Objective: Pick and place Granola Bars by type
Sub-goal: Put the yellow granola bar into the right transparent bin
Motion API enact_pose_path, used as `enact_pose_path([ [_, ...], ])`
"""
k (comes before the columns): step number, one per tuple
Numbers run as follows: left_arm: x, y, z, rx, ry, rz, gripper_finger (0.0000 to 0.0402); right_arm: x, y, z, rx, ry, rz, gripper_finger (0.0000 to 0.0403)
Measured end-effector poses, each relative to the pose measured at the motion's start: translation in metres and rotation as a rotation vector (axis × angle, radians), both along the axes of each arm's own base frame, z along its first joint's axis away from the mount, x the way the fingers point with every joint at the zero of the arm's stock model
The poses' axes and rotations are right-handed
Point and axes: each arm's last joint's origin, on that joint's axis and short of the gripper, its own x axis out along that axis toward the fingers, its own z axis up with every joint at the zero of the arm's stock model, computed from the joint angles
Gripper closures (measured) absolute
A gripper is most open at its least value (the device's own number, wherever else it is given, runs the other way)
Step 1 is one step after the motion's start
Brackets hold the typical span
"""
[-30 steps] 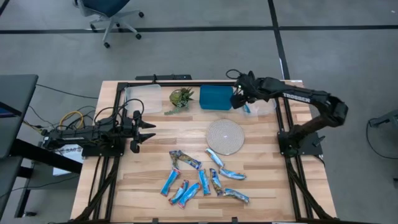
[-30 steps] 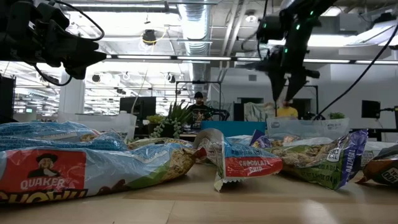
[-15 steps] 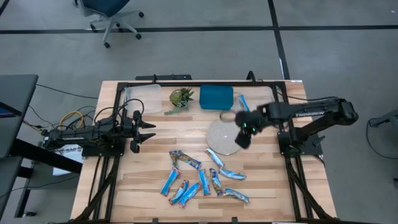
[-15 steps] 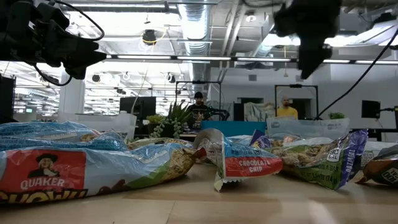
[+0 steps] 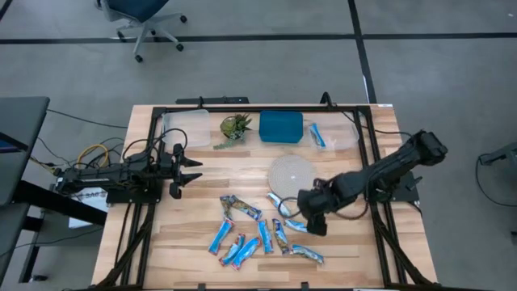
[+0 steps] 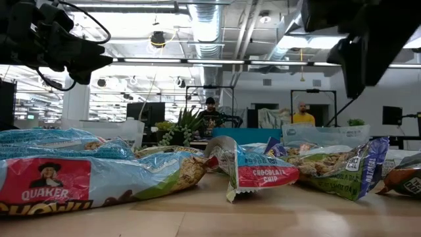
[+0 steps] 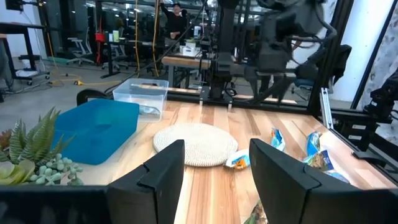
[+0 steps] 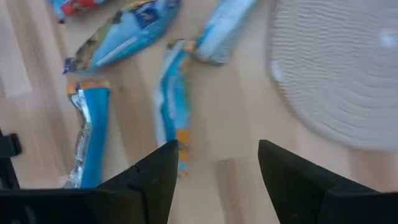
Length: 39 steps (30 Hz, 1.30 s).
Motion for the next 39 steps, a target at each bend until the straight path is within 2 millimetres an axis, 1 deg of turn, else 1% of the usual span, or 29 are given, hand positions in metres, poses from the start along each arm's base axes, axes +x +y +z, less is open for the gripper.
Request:
enact_pose_path([
  [4, 0.0, 0.0, 0.0, 0.0, 0.0, 0.0, 0.0228, 0.012, 0.012, -0.019, 0.018, 0.01, 0.023, 0.0188],
  [10, 0.0, 0.0, 0.0, 0.0, 0.0, 0.0, 0.0228, 0.026, 0.018, -0.044, 0.02, 0.022, 0.008, 0.0188],
  [16, 0.0, 0.0, 0.0, 0.0, 0.0, 0.0, 0.0228, 0.031, 0.023, -0.061, 0.031, 0.071, 0.018, 0.0188],
  [23, 0.0, 0.0, 0.0, 0.0, 0.0, 0.0, 0.0228, 0.034, 0.029, -0.076, 0.049, 0.096, 0.034, 0.0189],
  [26, 0.0, 0.0, 0.0, 0.0, 0.0, 0.0, 0.0228, 0.036, 0.03, -0.083, 0.043, 0.108, 0.033, 0.0196],
  [29, 0.0, 0.0, 0.0, 0.0, 0.0, 0.0, 0.0228, 0.037, 0.03, -0.085, 0.034, 0.11, 0.031, 0.0219],
  [36, 0.0, 0.0, 0.0, 0.0, 0.0, 0.0, 0.0228, 0.038, 0.027, -0.084, 0.038, 0.102, 0.023, 0.0314],
  [39, 0.0, 0.0, 0.0, 0.0, 0.0, 0.0, 0.0228, 0.04, 0.026, -0.082, 0.061, 0.092, 0.021, 0.0343],
])
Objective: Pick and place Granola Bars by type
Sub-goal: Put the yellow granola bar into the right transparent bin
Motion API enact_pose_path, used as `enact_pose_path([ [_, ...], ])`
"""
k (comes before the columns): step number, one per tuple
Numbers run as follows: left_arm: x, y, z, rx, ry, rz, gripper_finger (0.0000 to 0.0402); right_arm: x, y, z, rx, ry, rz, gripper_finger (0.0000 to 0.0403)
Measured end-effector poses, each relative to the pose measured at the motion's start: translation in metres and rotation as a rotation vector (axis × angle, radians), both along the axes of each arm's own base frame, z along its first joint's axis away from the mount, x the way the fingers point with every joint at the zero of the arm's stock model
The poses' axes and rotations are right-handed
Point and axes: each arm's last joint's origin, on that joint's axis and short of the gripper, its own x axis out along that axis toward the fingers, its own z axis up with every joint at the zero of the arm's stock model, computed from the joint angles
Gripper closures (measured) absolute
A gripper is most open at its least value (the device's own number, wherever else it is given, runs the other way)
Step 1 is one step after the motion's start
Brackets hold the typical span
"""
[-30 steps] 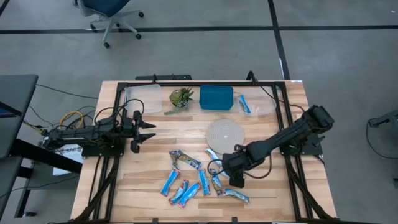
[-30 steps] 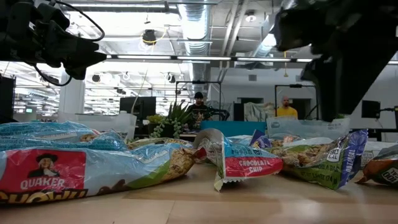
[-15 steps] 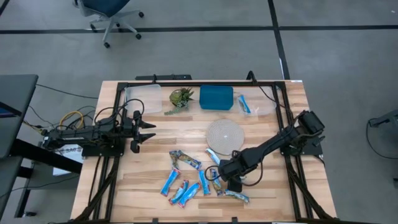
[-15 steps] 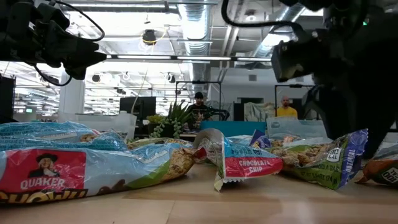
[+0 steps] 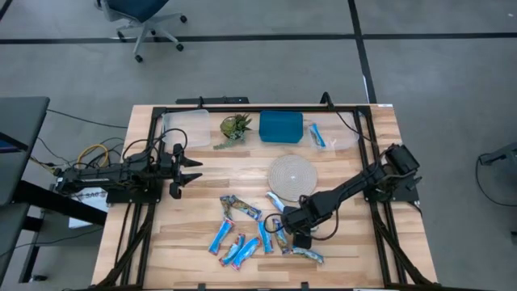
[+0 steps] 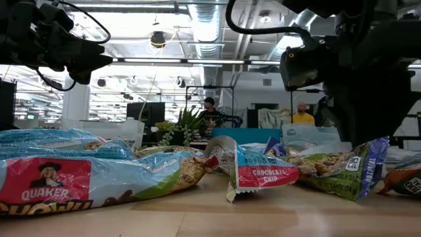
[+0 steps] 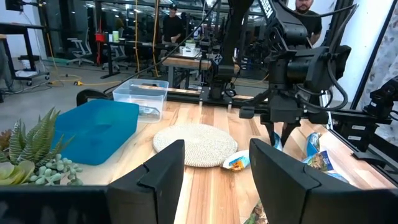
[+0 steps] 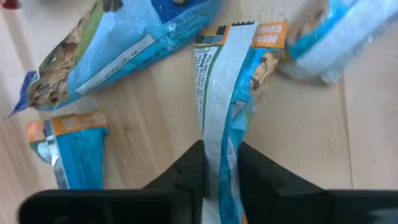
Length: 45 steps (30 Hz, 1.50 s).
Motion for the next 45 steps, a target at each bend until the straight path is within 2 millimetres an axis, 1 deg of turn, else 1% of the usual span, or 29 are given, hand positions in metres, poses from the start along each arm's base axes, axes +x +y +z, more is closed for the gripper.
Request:
enact_pose_path([
  [5, 0.0, 0.0, 0.0, 0.0, 0.0, 0.0, 0.0228, 0.0, -0.002, 0.007, 0.018, -0.015, -0.005, 0.0369],
  [8, 0.0, 0.0, 0.0, 0.0, 0.0, 0.0, 0.0228, 0.002, -0.008, 0.02, 0.04, -0.056, -0.036, 0.0379],
  [11, 0.0, 0.0, 0.0, 0.0, 0.0, 0.0, 0.0228, 0.002, -0.019, 0.035, 0.055, -0.094, -0.079, 0.0386],
  [14, 0.0, 0.0, 0.0, 0.0, 0.0, 0.0, 0.0228, 0.003, -0.034, 0.052, 0.074, -0.144, -0.138, 0.0386],
  [17, 0.0, 0.0, 0.0, 0.0, 0.0, 0.0, 0.0228, 0.004, -0.054, 0.068, 0.069, -0.199, -0.216, 0.0382],
  [20, 0.0, 0.0, 0.0, 0.0, 0.0, 0.0, 0.0228, 0.003, -0.08, 0.083, 0.05, -0.256, -0.309, 0.038],
  [25, 0.0, 0.0, 0.0, 0.0, -0.001, 0.0, 0.0228, -0.002, -0.134, 0.103, -0.004, -0.324, -0.498, 0.0383],
  [30, 0.0, 0.0, 0.0, 0.0, 0.0, 0.0, 0.0228, -0.017, -0.184, 0.119, -0.087, -0.365, -0.689, 0.0386],
  [34, 0.0, 0.0, 0.0, 0.0, 0.0, 0.0, 0.0228, -0.035, -0.22, 0.125, -0.172, -0.355, -0.842, 0.0383],
  [38, 0.0, 0.0, 0.0, 0.0, 0.0, 0.0, 0.0228, -0.056, -0.25, 0.129, -0.219, -0.308, -0.991, 0.0386],
  [41, 0.0, 0.0, 0.0, 0.0, 0.0, 0.0, 0.0228, -0.071, -0.266, 0.13, -0.254, -0.265, -1.08, 0.0388],
  [45, 0.0, 0.0, 0.0, 0.0, 0.0, 0.0, 0.0228, -0.087, -0.281, 0.128, -0.277, -0.193, -1.17, 0.0386],
])
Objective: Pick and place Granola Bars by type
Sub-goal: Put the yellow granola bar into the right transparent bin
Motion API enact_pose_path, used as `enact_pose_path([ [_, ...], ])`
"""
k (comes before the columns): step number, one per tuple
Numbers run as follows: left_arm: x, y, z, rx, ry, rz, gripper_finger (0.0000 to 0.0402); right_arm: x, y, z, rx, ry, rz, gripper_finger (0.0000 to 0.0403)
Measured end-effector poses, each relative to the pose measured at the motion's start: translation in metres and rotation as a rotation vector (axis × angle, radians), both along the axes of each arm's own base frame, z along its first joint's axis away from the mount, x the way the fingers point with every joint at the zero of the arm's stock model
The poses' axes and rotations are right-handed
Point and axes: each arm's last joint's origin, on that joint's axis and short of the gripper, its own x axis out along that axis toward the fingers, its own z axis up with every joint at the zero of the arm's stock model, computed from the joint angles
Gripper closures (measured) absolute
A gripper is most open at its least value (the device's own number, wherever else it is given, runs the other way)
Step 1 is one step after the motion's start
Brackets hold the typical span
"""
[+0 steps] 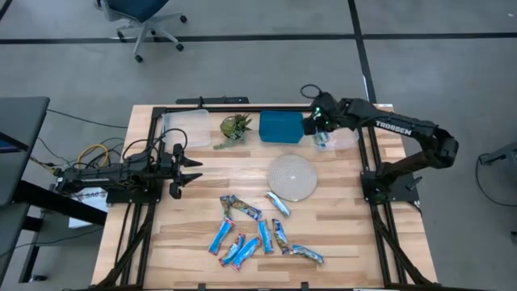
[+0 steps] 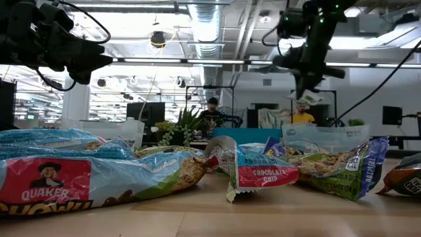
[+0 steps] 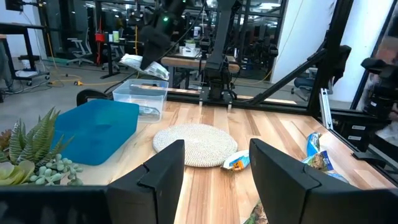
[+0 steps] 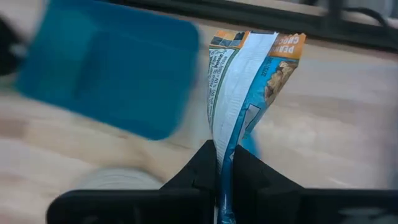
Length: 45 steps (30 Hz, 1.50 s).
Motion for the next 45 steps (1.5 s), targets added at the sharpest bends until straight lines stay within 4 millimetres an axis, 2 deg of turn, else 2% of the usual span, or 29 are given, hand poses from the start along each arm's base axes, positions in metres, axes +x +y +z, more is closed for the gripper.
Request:
enact_pose_path([
  [9, 0.0, 0.0, 0.0, 0.0, 0.0, 0.0, 0.0228, -0.022, -0.014, -0.004, 0.056, 0.098, -0.124, 0.0388],
  [14, 0.0, 0.0, 0.0, 0.0, 0.0, 0.0, 0.0228, -0.027, -0.015, -0.005, 0.075, 0.124, -0.139, 0.0384],
  [30, 0.0, 0.0, 0.0, 0.0, 0.0, 0.0, 0.0228, -0.027, -0.014, -0.005, 0.061, 0.146, -0.132, 0.0297],
  [38, 0.0, 0.0, 0.0, 0.0, 0.0, 0.0, 0.0228, -0.014, 0.001, -0.005, 0.079, 0.126, -0.044, 0.029],
  [45, 0.0, 0.0, 0.0, 0.0, 0.0, 0.0, 0.0228, 0.01, 0.033, -0.004, 0.062, 0.072, 0.134, 0.029],
])
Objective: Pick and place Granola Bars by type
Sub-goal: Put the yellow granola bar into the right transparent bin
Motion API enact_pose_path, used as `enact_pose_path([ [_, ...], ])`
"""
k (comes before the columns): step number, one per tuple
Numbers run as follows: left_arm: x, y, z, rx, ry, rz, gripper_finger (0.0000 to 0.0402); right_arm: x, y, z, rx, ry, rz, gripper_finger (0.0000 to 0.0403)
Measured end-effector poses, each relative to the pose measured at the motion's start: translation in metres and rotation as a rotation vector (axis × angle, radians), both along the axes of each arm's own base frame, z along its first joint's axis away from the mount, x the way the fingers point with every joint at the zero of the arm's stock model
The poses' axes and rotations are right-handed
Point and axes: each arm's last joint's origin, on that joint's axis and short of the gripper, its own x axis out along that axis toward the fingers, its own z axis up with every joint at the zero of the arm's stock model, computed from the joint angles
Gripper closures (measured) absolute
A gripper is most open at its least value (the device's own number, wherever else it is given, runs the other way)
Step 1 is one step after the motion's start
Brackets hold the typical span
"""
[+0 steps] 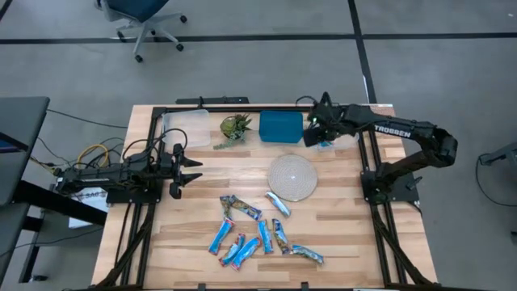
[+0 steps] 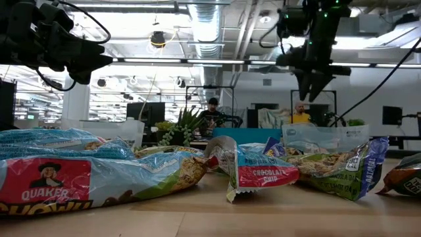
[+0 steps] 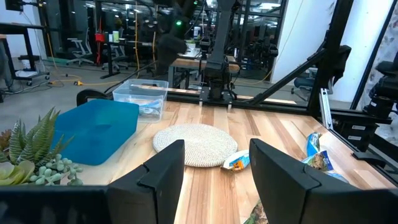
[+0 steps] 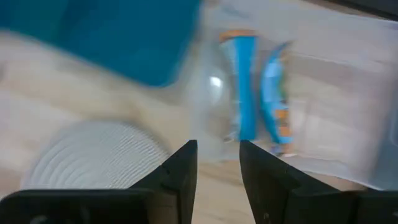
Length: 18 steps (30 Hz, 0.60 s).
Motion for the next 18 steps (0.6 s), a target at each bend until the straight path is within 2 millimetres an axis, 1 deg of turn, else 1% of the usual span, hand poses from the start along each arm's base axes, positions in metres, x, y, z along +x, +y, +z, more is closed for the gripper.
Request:
enact_pose_path([
  [7, 0.0, 0.0, 0.0, 0.0, 0.0, 0.0, 0.0228, 0.023, 0.047, 0.002, 0.017, -0.07, 0.234, 0.029],
  [12, 0.0, 0.0, 0.0, 0.0, 0.0, 0.0, 0.0228, 0.032, 0.083, 0.001, 0.037, -0.094, 0.384, 0.029],
  [18, 0.0, 0.0, 0.0, 0.0, 0.0, 0.0, 0.0228, 0.053, 0.122, -0.02, 0.119, -0.073, 0.547, 0.029],
])
